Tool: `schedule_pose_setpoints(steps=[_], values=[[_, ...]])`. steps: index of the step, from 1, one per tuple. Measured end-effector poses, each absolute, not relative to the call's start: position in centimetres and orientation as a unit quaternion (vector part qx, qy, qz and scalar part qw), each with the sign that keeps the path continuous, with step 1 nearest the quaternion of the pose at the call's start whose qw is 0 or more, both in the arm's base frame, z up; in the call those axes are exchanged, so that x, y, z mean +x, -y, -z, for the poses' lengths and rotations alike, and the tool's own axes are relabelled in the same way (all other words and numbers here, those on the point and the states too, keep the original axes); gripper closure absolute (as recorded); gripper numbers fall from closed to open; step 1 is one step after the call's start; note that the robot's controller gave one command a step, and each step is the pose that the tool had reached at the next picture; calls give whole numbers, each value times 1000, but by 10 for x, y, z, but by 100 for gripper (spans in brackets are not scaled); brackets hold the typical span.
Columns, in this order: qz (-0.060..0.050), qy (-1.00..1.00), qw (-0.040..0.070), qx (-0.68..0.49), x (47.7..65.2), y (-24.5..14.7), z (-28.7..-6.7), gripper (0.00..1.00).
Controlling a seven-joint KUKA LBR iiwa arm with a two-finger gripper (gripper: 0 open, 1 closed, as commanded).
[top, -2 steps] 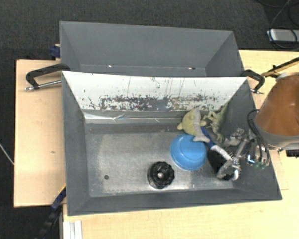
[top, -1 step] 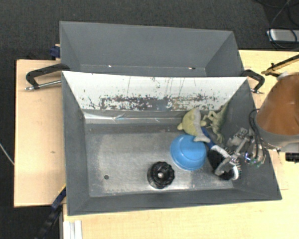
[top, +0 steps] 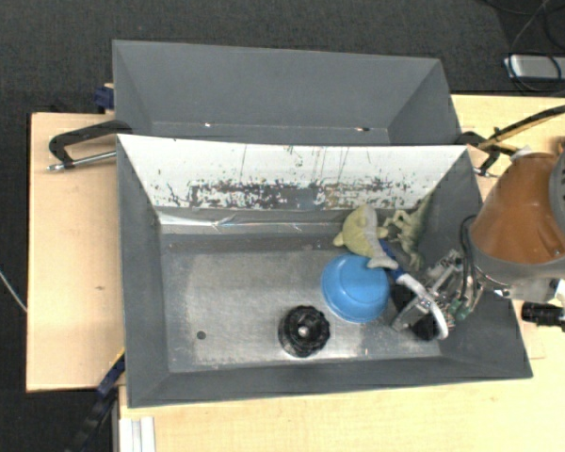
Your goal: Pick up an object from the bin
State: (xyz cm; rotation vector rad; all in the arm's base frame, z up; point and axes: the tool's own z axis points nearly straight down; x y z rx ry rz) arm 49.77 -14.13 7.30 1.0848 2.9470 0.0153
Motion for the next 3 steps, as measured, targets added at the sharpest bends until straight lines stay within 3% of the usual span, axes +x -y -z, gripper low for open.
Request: schedule_pose_setpoints(steps=[1,2,3], values=[[0,-941,1,339,494,126,-71,0],[-2,-941,0,338,495,125,-73,100],[-1,-942,5,337,497,125,-163,100]])
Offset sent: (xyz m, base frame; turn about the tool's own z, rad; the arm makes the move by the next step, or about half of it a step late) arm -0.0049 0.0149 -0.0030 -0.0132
